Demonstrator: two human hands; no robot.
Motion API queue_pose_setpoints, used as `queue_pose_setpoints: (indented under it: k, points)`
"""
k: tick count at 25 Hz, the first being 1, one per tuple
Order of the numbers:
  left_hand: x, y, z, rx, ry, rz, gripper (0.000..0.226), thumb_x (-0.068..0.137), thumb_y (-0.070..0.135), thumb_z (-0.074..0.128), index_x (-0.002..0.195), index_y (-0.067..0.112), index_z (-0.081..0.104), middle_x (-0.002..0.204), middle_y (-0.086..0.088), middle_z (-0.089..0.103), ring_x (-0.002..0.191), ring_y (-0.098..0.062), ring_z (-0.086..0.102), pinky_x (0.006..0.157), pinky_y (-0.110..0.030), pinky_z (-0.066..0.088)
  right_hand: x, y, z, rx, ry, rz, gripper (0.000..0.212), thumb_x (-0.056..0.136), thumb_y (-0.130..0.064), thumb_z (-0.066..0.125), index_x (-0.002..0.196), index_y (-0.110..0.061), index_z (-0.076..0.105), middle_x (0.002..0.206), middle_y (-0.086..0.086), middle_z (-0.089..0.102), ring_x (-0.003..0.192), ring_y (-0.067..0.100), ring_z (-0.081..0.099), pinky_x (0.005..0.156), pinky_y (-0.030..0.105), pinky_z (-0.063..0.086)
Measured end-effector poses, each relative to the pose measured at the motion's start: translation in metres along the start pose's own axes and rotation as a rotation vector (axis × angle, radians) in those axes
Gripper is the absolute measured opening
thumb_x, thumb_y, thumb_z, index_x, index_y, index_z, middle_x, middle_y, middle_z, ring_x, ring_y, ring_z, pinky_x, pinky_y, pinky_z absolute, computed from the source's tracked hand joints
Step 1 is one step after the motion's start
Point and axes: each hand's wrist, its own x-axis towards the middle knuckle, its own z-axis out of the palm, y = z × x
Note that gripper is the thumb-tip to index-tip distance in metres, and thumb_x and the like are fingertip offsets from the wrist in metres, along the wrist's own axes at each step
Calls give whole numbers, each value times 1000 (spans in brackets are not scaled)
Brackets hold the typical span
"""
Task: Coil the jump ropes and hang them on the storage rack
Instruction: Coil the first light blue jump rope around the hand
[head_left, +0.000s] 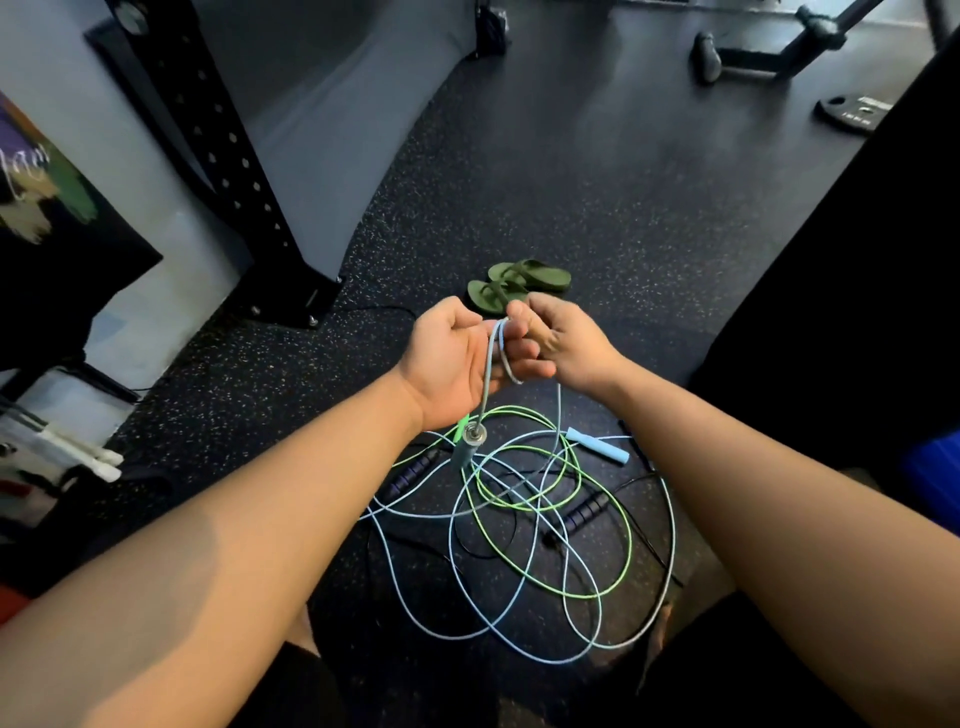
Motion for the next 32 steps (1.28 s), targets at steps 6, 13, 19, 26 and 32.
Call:
queue_pose_setpoints:
  k: [6,13,19,26,32]
  points:
    - [-15,6,-14,-279,-45,146,57,80,38,36,109,-2,63,112,-24,72,114,-43,66,112,-44,43,-1,-5,34,116,-130,150,23,100,-13,45,80,-15,56,66,3,55,55,6,53,57,27,46]
    - [-32,29,-54,-345,2,265,81,78,44,39,141,-6,45,145,-27,54,139,-40,50,121,-44,31,-16,-5,56,48,-350,156,27,107,-28,42,88,-19,59,58,1,47,53,16,46,55,34,43]
    - [-11,24,-73,-160,166,184,71,98,40,22,144,-11,41,139,-33,57,135,-41,53,120,-45,34,-28,-23,51,-301,-324,9,23,106,-30,45,102,-21,65,70,-17,53,63,-6,53,63,17,36]
    - [22,-7,-43,200,20,-47,72,98,42,16,136,-9,50,128,-29,63,116,-34,60,105,-40,44,-38,-29,21,-476,-152,-136,24,103,-33,47,103,-19,67,88,-1,73,77,20,64,72,36,50]
    - [10,-4,-15,305,-130,-103,72,99,41,12,119,-7,62,111,-21,73,104,-26,70,92,-31,55,-41,-21,-5,-306,33,-102,24,97,-37,62,79,-22,64,64,-10,59,60,8,54,59,27,42]
